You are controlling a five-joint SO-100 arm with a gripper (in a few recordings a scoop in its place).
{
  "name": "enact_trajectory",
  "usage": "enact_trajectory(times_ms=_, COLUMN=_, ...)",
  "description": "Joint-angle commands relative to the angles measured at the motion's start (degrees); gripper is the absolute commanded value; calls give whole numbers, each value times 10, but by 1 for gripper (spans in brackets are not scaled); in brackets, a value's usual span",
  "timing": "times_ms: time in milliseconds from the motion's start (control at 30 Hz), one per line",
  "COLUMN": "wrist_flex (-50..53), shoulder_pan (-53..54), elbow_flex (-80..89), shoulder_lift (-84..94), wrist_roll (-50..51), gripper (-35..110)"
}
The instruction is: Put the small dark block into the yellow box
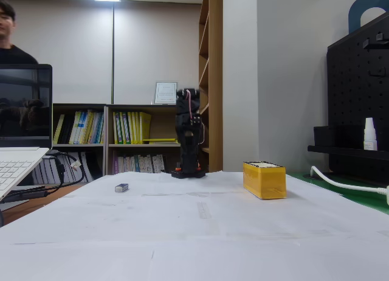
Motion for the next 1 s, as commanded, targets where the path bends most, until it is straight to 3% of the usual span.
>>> enact_trajectory(times_ms=0, wrist_flex=21, shoulder_pan=65, elbow_flex=93, shoulder_lift=31, wrist_roll=-17, gripper=6)
enact_trajectory(times_ms=267, wrist_flex=50, shoulder_pan=240, elbow_flex=200, shoulder_lift=156, wrist_roll=-322, gripper=12)
enact_trajectory(times_ms=733, wrist_flex=-96, shoulder_pan=359, elbow_flex=208, shoulder_lift=272, wrist_roll=-638, gripper=19)
enact_trajectory(times_ms=833, wrist_flex=-101, shoulder_pan=359, elbow_flex=207, shoulder_lift=282, wrist_roll=-609, gripper=19)
enact_trajectory(times_ms=967, wrist_flex=-95, shoulder_pan=345, elbow_flex=207, shoulder_lift=283, wrist_roll=-413, gripper=13)
